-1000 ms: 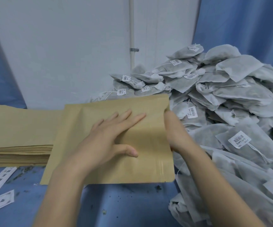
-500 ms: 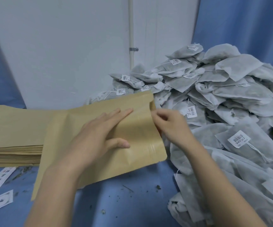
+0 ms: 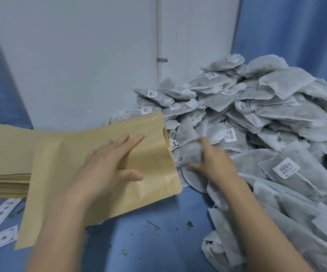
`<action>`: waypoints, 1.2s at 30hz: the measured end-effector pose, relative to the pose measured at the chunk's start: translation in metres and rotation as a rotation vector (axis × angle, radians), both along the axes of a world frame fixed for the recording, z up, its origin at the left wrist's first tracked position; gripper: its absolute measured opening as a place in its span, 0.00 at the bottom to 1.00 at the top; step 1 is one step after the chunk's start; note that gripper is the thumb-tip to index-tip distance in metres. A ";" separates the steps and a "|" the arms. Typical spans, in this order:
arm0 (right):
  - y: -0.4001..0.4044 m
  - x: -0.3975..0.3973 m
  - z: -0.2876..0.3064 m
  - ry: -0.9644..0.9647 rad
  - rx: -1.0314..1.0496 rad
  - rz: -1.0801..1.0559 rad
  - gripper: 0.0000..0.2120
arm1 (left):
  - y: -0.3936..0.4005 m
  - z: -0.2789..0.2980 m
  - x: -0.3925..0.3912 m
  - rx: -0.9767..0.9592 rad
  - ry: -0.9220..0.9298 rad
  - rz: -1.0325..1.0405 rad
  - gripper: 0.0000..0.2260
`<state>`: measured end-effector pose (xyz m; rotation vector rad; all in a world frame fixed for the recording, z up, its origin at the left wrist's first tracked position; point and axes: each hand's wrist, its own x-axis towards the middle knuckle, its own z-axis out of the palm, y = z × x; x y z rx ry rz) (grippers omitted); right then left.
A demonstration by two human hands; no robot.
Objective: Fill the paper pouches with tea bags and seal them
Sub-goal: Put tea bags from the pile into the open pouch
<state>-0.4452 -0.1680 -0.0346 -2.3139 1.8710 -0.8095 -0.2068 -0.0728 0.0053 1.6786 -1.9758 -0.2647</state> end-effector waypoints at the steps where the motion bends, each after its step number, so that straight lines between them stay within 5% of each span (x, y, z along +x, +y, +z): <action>1: 0.001 -0.004 0.007 -0.107 -0.076 0.014 0.32 | 0.000 0.000 0.000 -0.002 0.003 0.001 0.38; 5: 0.006 -0.016 0.035 -0.736 -0.351 -0.039 0.19 | 0.000 0.001 0.001 -0.001 0.003 0.007 0.38; 9: 0.014 -0.007 0.041 -0.963 -0.210 0.020 0.17 | 0.000 0.001 -0.003 -0.022 -0.015 0.013 0.39; 14: 0.016 0.016 0.034 -0.870 0.008 0.141 0.14 | -0.001 0.003 -0.016 -0.046 -0.016 -0.061 0.39; 19: 0.022 0.011 0.038 -0.916 0.397 0.636 0.18 | -0.001 0.006 -0.030 -0.083 -0.044 -0.134 0.39; 23: 0.025 0.013 0.036 -0.522 0.257 0.477 0.12 | 0.002 0.008 -0.038 -0.060 -0.095 -0.218 0.38; 26: 0.020 0.021 0.033 -0.604 0.151 0.418 0.13 | 0.000 0.005 -0.048 -0.054 -0.195 -0.237 0.37; 28: 0.013 0.016 0.023 -0.543 0.250 0.315 0.16 | -0.001 0.003 -0.054 -0.065 -0.228 -0.248 0.38; 31: 0.020 0.009 0.009 -0.493 0.671 0.260 0.17 | -0.004 0.000 -0.054 -0.094 -0.334 -0.232 0.39; 33: 0.028 0.009 0.012 -0.361 0.709 0.240 0.19 | -0.005 -0.001 -0.051 -0.062 -0.323 -0.235 0.40; 36: 0.034 0.014 0.026 -0.423 0.604 0.440 0.21 | -0.004 0.000 -0.046 -0.027 -0.271 -0.234 0.38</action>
